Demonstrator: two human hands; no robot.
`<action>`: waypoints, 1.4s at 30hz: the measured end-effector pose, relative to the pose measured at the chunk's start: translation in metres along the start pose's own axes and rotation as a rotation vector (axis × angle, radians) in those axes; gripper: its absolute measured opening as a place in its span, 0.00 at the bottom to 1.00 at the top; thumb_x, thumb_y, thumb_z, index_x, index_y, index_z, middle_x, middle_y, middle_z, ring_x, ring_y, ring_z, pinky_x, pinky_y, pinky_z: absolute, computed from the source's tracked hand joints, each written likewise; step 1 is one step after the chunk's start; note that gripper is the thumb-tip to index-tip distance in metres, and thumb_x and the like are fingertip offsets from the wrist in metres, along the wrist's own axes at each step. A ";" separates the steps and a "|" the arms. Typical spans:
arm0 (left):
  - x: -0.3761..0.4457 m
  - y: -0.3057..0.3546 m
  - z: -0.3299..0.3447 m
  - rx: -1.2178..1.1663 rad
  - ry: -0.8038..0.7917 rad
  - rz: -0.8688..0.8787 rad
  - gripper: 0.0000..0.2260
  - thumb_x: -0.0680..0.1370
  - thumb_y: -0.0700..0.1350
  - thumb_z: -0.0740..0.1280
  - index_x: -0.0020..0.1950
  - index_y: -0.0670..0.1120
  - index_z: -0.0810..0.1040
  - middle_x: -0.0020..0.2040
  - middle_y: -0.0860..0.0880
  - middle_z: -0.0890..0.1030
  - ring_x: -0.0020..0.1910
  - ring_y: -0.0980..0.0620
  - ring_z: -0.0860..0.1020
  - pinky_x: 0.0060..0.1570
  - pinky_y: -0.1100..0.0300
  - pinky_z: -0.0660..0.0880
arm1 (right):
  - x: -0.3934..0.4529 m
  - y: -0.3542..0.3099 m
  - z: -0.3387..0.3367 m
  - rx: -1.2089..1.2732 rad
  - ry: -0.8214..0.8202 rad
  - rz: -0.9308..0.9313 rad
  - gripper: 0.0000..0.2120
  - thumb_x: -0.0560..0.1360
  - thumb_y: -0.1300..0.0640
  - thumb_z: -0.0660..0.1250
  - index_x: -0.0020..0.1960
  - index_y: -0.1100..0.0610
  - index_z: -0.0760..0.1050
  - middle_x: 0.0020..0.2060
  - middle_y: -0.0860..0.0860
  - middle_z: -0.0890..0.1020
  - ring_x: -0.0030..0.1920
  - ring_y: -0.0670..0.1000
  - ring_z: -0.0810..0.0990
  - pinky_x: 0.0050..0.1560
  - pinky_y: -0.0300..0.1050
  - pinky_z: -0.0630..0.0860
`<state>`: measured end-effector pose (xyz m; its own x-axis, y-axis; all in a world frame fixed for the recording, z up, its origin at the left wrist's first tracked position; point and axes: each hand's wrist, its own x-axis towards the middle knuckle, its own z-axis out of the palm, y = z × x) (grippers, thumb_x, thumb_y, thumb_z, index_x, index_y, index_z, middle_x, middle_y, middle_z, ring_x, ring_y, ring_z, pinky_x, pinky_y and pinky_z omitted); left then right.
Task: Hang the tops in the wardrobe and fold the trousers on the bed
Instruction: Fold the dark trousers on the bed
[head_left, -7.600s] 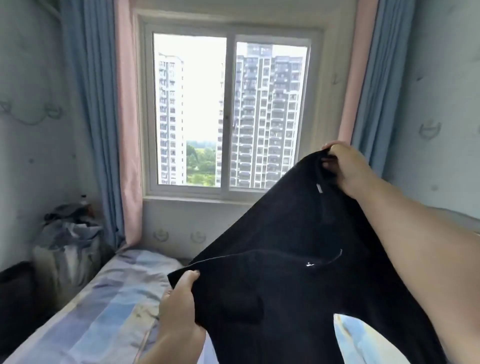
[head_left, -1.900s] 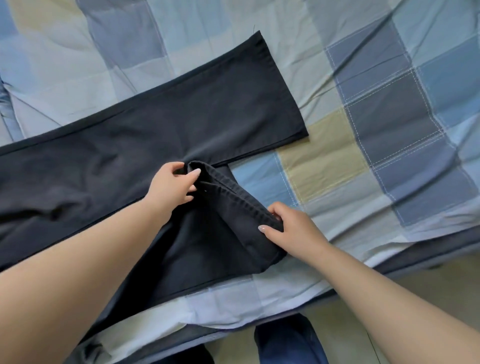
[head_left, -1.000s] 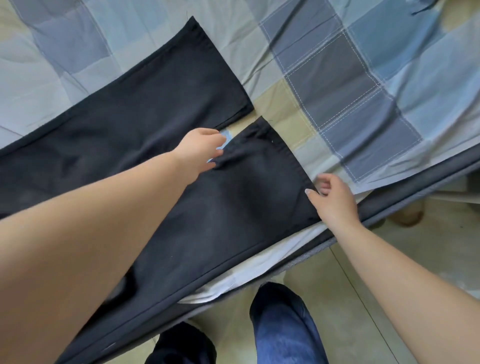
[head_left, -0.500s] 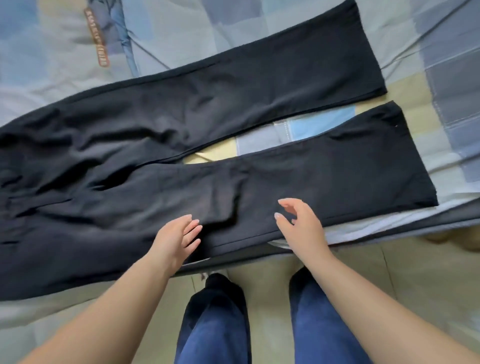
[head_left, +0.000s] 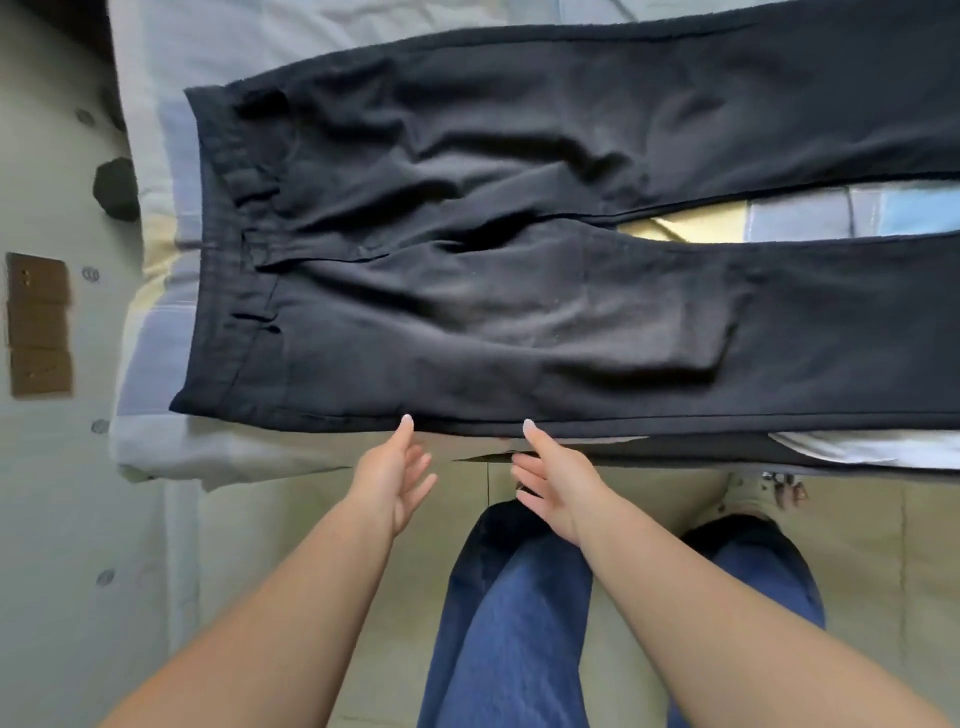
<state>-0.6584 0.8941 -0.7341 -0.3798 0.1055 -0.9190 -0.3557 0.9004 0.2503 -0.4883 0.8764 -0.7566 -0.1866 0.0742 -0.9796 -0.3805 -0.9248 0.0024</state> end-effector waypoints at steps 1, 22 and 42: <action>0.004 0.001 -0.006 -0.077 -0.009 0.007 0.21 0.79 0.51 0.65 0.69 0.43 0.69 0.68 0.43 0.73 0.65 0.49 0.74 0.62 0.52 0.73 | 0.003 0.002 0.008 0.061 0.011 -0.018 0.27 0.76 0.46 0.66 0.70 0.57 0.66 0.65 0.55 0.75 0.64 0.51 0.75 0.67 0.51 0.70; -0.003 0.091 -0.067 -0.586 0.219 0.355 0.10 0.76 0.39 0.63 0.57 0.44 0.73 0.56 0.45 0.79 0.45 0.50 0.80 0.39 0.56 0.80 | -0.042 -0.068 -0.002 0.110 0.169 -0.504 0.06 0.80 0.55 0.63 0.52 0.56 0.74 0.50 0.53 0.82 0.51 0.50 0.82 0.56 0.48 0.77; 0.049 0.341 0.053 -0.585 0.036 0.566 0.10 0.79 0.41 0.63 0.60 0.43 0.73 0.51 0.46 0.79 0.44 0.53 0.82 0.37 0.61 0.80 | -0.015 -0.352 0.116 -0.152 0.485 -0.955 0.09 0.77 0.52 0.62 0.38 0.52 0.73 0.38 0.45 0.79 0.40 0.42 0.78 0.46 0.38 0.74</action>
<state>-0.7536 1.2288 -0.7102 -0.6591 0.4561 -0.5980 -0.4866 0.3476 0.8015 -0.4570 1.2444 -0.7197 0.5185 0.6642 -0.5385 -0.0565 -0.6018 -0.7967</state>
